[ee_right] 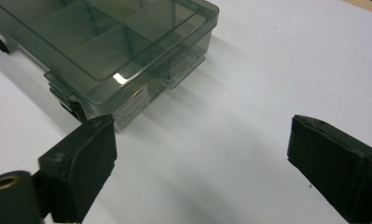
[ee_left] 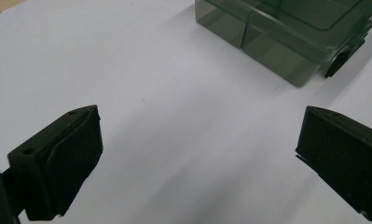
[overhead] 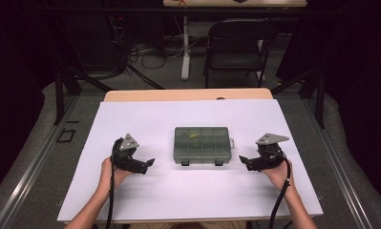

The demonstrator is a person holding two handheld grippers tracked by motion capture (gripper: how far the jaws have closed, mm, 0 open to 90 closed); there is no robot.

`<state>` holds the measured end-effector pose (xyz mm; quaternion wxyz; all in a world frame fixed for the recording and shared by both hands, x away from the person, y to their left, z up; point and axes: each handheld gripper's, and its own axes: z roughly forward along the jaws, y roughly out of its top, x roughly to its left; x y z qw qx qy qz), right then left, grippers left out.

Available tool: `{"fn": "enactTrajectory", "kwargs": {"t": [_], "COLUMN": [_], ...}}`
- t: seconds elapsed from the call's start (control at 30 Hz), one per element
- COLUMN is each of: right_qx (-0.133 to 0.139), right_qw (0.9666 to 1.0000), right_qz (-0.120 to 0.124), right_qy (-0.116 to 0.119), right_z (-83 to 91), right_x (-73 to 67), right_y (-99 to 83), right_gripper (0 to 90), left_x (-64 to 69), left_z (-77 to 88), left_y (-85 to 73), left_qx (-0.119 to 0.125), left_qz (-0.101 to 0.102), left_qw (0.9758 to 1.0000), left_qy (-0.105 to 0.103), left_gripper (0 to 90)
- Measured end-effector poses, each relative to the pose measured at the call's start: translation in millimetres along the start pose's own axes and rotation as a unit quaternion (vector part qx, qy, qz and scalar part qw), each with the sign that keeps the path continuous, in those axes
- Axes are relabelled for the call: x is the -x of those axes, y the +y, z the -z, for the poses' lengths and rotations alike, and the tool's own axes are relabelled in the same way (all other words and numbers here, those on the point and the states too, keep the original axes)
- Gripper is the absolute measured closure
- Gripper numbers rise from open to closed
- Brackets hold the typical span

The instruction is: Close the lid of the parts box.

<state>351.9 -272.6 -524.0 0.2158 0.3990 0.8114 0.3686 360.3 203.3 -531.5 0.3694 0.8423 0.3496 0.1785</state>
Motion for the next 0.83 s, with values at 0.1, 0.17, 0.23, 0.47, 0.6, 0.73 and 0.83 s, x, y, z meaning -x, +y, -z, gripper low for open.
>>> {"fn": "enactTrajectory", "kwargs": {"t": [0.1,0.17,0.23,0.47,0.6,0.73,0.83], "right_qx": [-0.004,-0.003,-0.004,0.0,0.006,0.009,0.017], "right_qw": [1.0,1.0,1.0,1.0,0.9999,0.9998,0.9997], "right_qz": [0.0,-0.001,0.001,0.0,0.002,-0.003,-0.001], "right_qy": [-0.001,-0.002,-0.003,-0.01,-0.013,-0.016,-0.017], "right_z": [1.6,1.8,2.5,5.8,10.3,14.6,17.0], "right_x": [-2.3,-4.1,-5.5,-12.4,-15.2,-17.3,-18.6], "right_y": [-6.4,-10.7,-14.6,-25.6,-29.9,-34.6,-37.0], "right_gripper": [4.8,4.3,3.3,0.0,0.0,0.0,0.0], "left_x": [0.3,1.0,1.6,4.0,4.9,4.6,4.9], "left_z": [2.6,4.6,6.7,12.7,16.7,20.9,24.5], "left_y": [-5.4,-8.9,-12.4,-25.3,-32.4,-39.4,-43.8], "left_qx": [0.0,0.0,-0.001,0.005,0.004,0.003,0.002], "left_qz": [0.005,0.007,0.006,0.006,0.013,0.022,0.026], "left_qw": [1.0,1.0,1.0,1.0,0.9999,0.9997,0.9996], "left_qy": [0.002,0.004,0.006,0.001,0.005,0.008,0.01], "left_gripper": [0.0,0.0,0.0,0.0,0.0,0.0,0.0]}}
